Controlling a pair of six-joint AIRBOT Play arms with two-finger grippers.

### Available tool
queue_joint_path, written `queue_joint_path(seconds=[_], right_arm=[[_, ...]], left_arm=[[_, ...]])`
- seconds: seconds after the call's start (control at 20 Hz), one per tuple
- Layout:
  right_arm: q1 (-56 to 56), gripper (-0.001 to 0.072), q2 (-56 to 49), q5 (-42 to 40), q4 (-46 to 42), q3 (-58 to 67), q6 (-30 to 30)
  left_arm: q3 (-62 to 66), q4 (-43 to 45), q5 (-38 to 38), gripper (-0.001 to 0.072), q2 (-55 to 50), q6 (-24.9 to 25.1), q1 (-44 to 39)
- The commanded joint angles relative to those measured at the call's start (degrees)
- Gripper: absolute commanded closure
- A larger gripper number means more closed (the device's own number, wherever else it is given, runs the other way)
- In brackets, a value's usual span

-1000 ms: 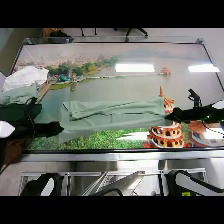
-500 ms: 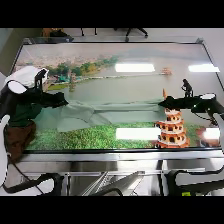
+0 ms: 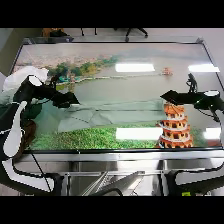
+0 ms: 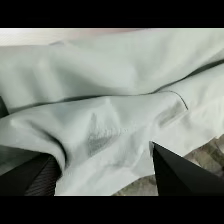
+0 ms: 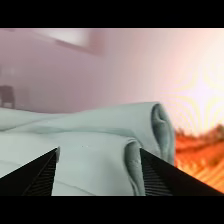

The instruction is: Fold the shirts.

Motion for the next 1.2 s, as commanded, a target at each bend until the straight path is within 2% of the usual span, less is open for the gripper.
queue_joint_path(seconds=[0.0, 0.15, 0.4, 0.5, 0.6, 0.65, 0.7, 0.75, 0.9, 1.15], right_arm=[[-3.7, 0.0062, -1.4, 2.2, -4.3, 2.6, 3.0], [-3.8, 0.0063, -4.8, 5.9, -4.3, 2.6, 3.0], [-0.1, 0.0064, -9.1, 6.3, -4.3, 2.6, 2.4], [1.4, 0.0065, -10.8, 6.3, -4.3, 2.6, 2.4], [2.5, 0.0075, -11.7, 6.4, -4.3, 2.6, 2.4], [3.1, 0.0318, -11.6, 6.6, -4.1, 2.6, 2.1], [3.5, 0.0624, -11.5, 7.5, -4.1, 2.9, 0.5], [3.8, 0.0697, -11.1, 8.2, -4.1, 3.4, 0.2], [3.7, 0.0698, -8.5, 9.6, -3.6, 6.3, 0.6], [2.8, 0.0698, -1.9, 25.9, -2.9, 18.8, 7.8]], left_arm=[[1.3, 1.0, -3.8, 0.0114, 2.4, -1.8, 1.8], [1.3, 1.3, -3.8, 0.0114, 7.9, -2.2, 2.7], [1.3, 1.3, -2.0, 0.0123, 13.8, -2.3, 0.0], [1.1, 1.3, -1.4, 0.0671, 13.6, -2.6, -2.0], [0.7, 1.1, -0.5, 0.0689, 12.5, -2.6, -4.6], [0.7, 0.8, 0.5, 0.0689, 11.7, -2.6, -6.4], [0.7, 0.7, 1.8, 0.0689, 10.8, -2.6, -8.6], [0.7, 0.7, 3.7, 0.0689, 9.7, -2.6, -11.3], [0.7, 0.7, 11.5, 0.0689, 4.9, -3.0, -20.2], [3.1, -2.1, 27.4, 0.0689, -8.3, -4.8, -35.3]])
